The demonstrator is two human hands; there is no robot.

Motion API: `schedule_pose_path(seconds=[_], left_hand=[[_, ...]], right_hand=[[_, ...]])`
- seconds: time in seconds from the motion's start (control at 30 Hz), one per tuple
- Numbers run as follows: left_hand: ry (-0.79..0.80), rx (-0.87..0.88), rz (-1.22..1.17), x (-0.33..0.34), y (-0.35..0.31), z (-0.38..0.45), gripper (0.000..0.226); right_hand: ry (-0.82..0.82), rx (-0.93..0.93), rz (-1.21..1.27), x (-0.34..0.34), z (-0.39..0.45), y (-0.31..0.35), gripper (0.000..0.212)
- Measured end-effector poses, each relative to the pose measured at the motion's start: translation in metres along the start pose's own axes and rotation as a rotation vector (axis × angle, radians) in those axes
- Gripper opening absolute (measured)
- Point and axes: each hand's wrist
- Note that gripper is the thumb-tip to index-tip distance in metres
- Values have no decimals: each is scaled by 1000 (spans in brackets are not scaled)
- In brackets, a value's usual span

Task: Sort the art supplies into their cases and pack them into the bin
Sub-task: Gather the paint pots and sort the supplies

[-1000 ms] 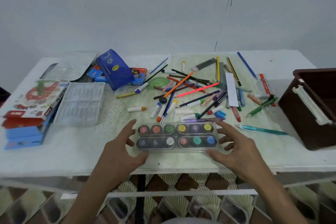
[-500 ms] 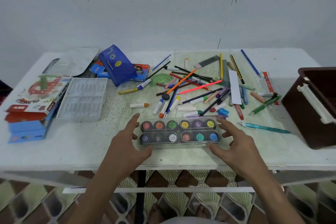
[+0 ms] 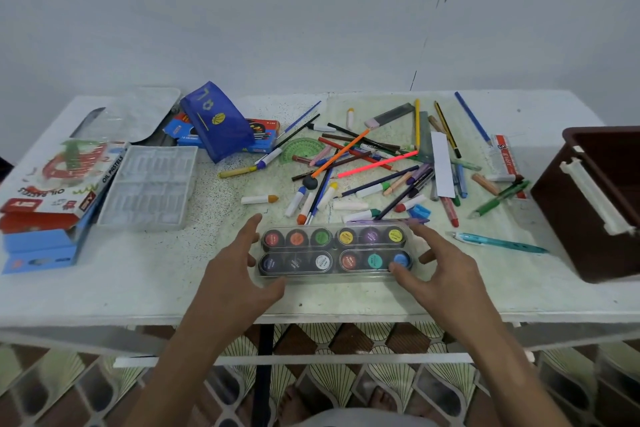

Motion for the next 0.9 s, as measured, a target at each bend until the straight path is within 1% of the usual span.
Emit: schedule_pose_path(seconds=[0.2, 0.3, 0.37, 0.43, 0.5, 0.57, 0.73, 0.9], left_hand=[[-2, -29, 14, -4, 2, 3, 100], [6, -16, 22, -8, 6, 3, 99], [-24, -26, -35, -10, 11, 3, 93], [-113, -75, -130, -10, 17, 3, 83], [-166, -145, -206, -10, 22, 3, 77], [-156, -183, -274, -8, 25, 4, 73], [-187, -98, -332, 1, 17, 0, 64], [-222, -74, -347, 6, 12, -2, 63]], right_hand=[[25, -18, 80, -4, 5, -14, 67], [13, -27, 123, -3, 3, -15, 64], [-63, -3, 195, 2, 0, -16, 58], [-161, 23, 231, 6, -2, -19, 55], [-205, 58, 246, 10, -4, -21, 61], [-245, 69, 287, 13, -5, -21, 65], [-396, 48, 343, 26, -10, -15, 57], [-417, 45, 408, 27, -12, -16, 57]])
Point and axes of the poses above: each hand's wrist, its own z-axis towards the middle knuckle, its own x-axis out of the palm, y = z × x, and after that the axes turned 13 degrees about -x, right-handed
